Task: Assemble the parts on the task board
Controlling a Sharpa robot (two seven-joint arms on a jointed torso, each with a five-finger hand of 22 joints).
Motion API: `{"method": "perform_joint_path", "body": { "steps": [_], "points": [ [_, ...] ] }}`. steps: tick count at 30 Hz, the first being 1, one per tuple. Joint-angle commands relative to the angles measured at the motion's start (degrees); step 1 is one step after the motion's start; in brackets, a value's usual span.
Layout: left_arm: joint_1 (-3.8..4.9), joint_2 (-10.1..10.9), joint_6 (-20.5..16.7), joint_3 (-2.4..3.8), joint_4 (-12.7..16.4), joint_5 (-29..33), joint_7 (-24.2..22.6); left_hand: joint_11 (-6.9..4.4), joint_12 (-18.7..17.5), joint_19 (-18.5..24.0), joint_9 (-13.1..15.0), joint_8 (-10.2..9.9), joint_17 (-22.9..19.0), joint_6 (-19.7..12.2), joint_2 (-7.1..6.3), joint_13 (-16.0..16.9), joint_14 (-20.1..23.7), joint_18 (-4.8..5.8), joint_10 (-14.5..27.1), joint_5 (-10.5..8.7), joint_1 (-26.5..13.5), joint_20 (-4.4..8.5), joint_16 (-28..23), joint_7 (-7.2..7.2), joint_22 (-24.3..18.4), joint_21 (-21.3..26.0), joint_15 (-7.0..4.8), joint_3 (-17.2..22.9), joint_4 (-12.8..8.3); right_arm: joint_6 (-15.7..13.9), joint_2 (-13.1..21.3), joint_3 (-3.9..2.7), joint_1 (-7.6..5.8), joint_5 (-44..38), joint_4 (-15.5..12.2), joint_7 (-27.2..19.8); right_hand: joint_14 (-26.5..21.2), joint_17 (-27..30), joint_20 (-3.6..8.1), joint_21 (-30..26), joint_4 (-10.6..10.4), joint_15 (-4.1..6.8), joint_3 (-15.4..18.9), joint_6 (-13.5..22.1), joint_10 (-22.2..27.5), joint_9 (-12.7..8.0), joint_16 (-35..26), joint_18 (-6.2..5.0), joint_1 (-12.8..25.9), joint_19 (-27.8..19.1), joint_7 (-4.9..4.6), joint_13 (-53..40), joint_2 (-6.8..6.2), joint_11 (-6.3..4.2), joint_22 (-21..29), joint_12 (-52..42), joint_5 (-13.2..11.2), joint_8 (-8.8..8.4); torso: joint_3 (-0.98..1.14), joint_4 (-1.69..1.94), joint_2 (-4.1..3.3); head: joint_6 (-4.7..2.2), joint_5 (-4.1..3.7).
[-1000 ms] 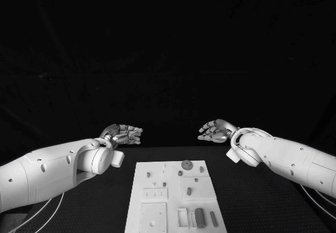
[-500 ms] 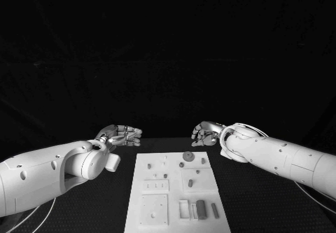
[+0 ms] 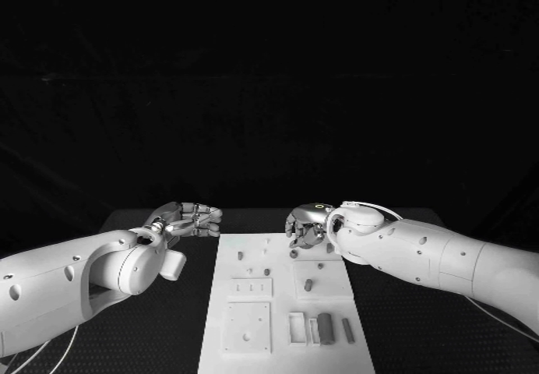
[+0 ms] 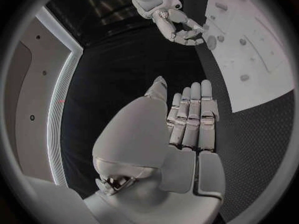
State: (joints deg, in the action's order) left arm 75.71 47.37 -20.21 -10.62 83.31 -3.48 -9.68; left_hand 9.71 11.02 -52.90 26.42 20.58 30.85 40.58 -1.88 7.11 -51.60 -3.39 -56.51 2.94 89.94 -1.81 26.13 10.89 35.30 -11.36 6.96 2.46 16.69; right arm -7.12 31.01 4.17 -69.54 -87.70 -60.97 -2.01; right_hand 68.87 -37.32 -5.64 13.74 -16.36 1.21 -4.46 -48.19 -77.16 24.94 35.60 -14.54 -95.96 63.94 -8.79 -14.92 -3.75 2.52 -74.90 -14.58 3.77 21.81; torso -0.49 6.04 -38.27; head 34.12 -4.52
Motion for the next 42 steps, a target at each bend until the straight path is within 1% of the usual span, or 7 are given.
{"method": "perform_joint_path", "body": {
  "steps": [1, 8, 13, 21, 34, 38, 42],
  "points": [
    [0.15, 0.12, 1.11, 0.09, 0.53, -0.52, -0.05, 0.07, -0.24, -0.33, -0.09, -0.31, 0.09, 0.32, -0.02, -0.04, -0.36, -0.21, -0.35, 0.23, 0.15, 0.20, -0.30, 1.31, -0.06, 0.25, 0.18, -0.36, -0.05, 2.24, -0.15, -0.01, 0.19, -5.90, -0.11, 1.27, 0.41, -0.89, 0.27, 0.60, -0.03, 0.30, -0.50, -0.63, -0.61, 0.15, 0.78, -0.46, 0.39, 0.71, 0.11, -1.09, -0.63, -0.12, -0.94, -0.07, -0.14, -0.52, -0.24, 0.75, -0.95, -0.07, -0.43],
    [0.19, 0.18, 1.16, 0.10, 0.46, -0.61, 0.20, 0.11, -0.43, -0.37, -0.27, -0.50, 0.20, 0.33, -0.05, -0.08, -0.40, -0.14, -0.33, 0.21, -0.02, 0.24, -0.50, 1.46, -0.12, 0.35, 0.18, -0.53, -0.03, 2.19, -0.08, 0.00, 0.71, -8.83, -0.18, 2.97, -3.22, -2.65, -0.46, 0.16, -0.02, -0.84, -0.93, -1.04, 2.43, 0.89, 1.33, -0.15, 0.98, -2.13, -0.34, -4.22, -1.99, 0.48, -1.36, 0.95, -0.15, -1.29, -0.27, 1.09, -1.49, -0.14, -0.62],
    [0.31, 0.32, 1.16, 0.10, 0.67, -0.61, 0.22, 0.13, -0.51, -0.38, -0.35, -0.59, 0.27, 0.35, -0.13, -0.09, -0.41, -0.11, -0.34, 0.19, -0.09, 0.25, -0.61, 1.55, -0.15, 0.40, 0.19, -0.63, -0.04, 1.13, -0.49, 0.00, 1.04, -10.06, 0.04, 4.49, -5.09, -3.11, -1.07, -0.25, 0.02, -2.18, -1.95, 1.25, 13.09, 0.56, 1.24, -0.13, 1.80, -3.89, -2.01, -2.27, -3.14, 4.54, -1.41, 7.66, -0.16, -3.22, -0.17, 1.06, -2.05, -0.53, -0.65],
    [0.45, 0.38, 1.24, 0.12, 0.80, -0.70, 0.27, 0.14, -0.59, -0.41, -0.42, -0.66, 0.33, 0.38, -0.13, -0.10, -0.44, -0.08, -0.35, 0.17, -0.12, 0.27, -0.69, 1.58, -0.17, 0.45, 0.18, -0.69, -0.05, 1.49, -0.30, 0.01, 1.25, -11.30, 0.03, 5.86, -3.60, -4.35, -0.70, 1.90, 0.12, -3.69, -3.28, 3.77, 19.01, -0.45, 3.38, -0.46, 2.32, -2.28, -2.18, 1.80, -4.37, 6.44, -1.52, 11.08, -0.16, -5.28, -0.18, 1.33, -2.51, -0.63, -0.82],
    [0.45, 0.73, 1.21, 0.12, 0.76, -0.73, 0.39, 0.16, -0.71, -0.44, -0.53, -0.77, 0.42, 0.41, -0.14, -0.12, -0.47, -0.04, -0.35, 0.17, -0.21, 0.29, -0.83, 1.62, -0.20, 0.52, 0.19, -0.79, -0.04, 1.92, 0.29, 0.01, 1.79, -11.44, -0.34, 5.94, -1.37, -7.52, 1.02, 7.66, 0.89, -3.50, -4.37, 3.05, 19.13, -1.18, 10.01, -0.46, 2.87, 0.31, -2.08, 5.88, -4.48, 6.32, -1.70, 10.59, -0.21, -5.19, -0.06, 1.18, -3.36, -0.70, -0.69],
    [0.46, 0.72, 1.32, 0.12, 0.81, -0.74, 0.44, 0.18, -0.77, -0.46, -0.57, -0.82, 0.46, 0.41, -0.12, -0.13, -0.49, -0.03, -0.33, 0.17, -0.25, 0.29, -0.88, 1.64, -0.21, 0.54, 0.18, -0.81, -0.03, 1.81, 0.01, 0.01, 2.05, -11.30, 0.17, 5.81, -1.15, -8.70, 1.70, 10.37, 1.28, -3.28, -4.41, 2.10, 18.23, -1.25, 12.93, -0.46, 2.94, 0.76, -2.10, 6.83, -3.81, 6.10, -1.69, 10.34, -0.21, -4.81, -0.15, 1.32, -3.51, -0.70, -0.86],
    [0.47, 0.76, 1.32, 0.16, 0.88, -0.75, 0.48, 0.19, -0.81, -0.49, -0.61, -0.85, 0.49, 0.41, -0.11, -0.14, -0.51, -0.02, -0.33, 0.17, -0.29, 0.30, -0.92, 1.67, -0.22, 0.55, 0.18, -0.84, -0.02, 1.43, -0.40, 0.01, 2.47, -10.95, 0.75, 5.80, -1.13, -9.03, 2.02, 11.80, 1.36, -2.91, -5.01, 1.30, 16.88, -1.23, 14.22, -0.46, 2.81, 0.67, -2.14, 7.13, -1.66, 5.70, -1.67, 9.93, -0.18, -4.48, -0.19, 1.40, -3.65, -0.63, -0.82]
  ]
}}
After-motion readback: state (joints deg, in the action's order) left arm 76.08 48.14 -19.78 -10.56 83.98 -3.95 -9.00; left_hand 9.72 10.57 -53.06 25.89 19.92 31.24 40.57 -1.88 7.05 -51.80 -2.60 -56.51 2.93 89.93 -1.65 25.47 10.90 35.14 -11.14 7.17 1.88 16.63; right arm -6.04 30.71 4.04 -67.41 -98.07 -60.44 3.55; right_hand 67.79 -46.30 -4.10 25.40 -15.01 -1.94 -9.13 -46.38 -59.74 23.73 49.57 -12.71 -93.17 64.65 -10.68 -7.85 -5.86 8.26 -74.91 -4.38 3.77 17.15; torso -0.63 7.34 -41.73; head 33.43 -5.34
